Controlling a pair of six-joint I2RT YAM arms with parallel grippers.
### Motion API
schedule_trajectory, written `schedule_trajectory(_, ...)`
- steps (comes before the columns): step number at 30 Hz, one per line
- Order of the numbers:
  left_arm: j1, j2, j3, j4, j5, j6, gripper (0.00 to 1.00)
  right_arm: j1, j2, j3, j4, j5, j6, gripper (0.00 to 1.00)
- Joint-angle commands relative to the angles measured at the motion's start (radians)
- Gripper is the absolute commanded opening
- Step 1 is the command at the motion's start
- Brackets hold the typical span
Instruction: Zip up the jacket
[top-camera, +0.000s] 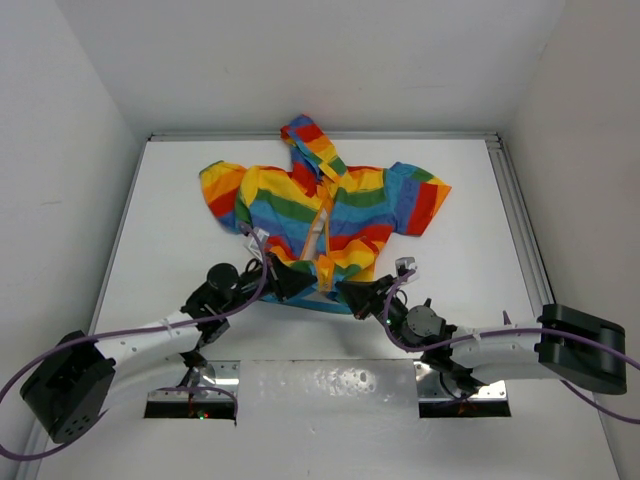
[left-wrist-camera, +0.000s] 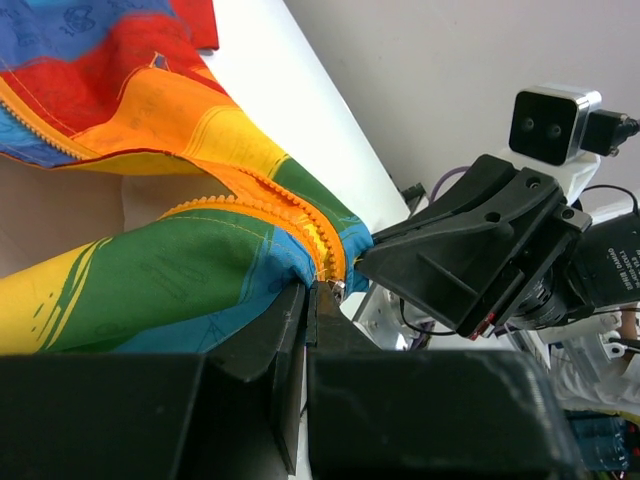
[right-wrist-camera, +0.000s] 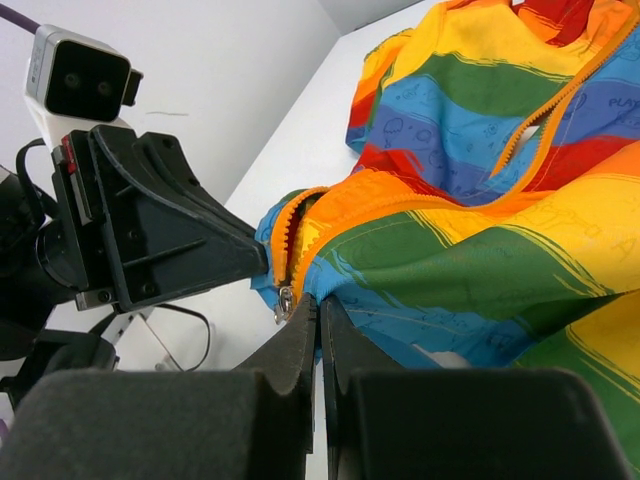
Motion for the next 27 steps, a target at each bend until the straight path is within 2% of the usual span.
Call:
schedule_trajectory(1,-0.02,0.017,0.025,0.086,-0.003,0.004,0.0,0.005,0.001,0.025,0.084,-0.012,-0.007,0.0)
schedule_trajectory(27,-0.049,0.02,0.01,0.11,0.011,-0.005,0.0,0.005,-0.005,0.025,0.097,-0.005,-0.013,0.0)
